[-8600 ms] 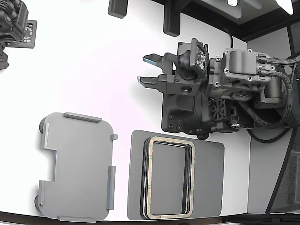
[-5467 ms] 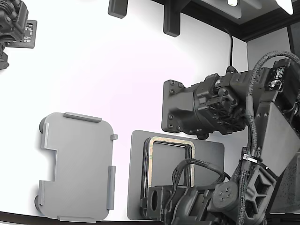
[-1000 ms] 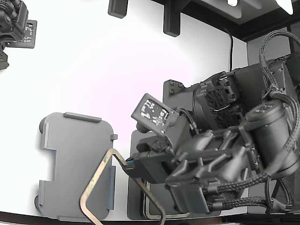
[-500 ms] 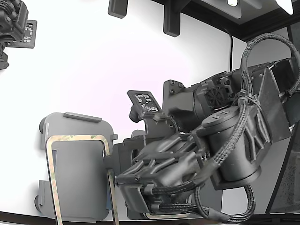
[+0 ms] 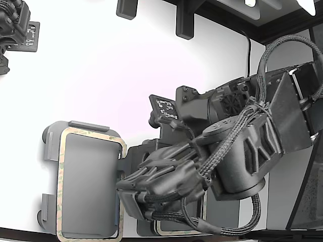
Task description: Move top rectangular frame to the holder.
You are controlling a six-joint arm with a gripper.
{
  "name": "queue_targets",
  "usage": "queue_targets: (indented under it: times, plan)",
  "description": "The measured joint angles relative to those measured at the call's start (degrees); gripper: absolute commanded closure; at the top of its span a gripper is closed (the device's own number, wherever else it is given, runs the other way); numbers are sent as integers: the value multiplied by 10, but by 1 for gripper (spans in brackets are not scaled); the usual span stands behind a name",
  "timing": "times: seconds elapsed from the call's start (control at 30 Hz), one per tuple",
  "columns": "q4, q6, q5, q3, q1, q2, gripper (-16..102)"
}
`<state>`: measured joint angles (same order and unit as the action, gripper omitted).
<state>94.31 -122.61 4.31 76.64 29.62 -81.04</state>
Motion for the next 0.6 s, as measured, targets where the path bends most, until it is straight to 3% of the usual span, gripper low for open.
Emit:
queue_targets:
  times: [0.6]
  plan:
    - [0,33,-8,-14,-26,35,96]
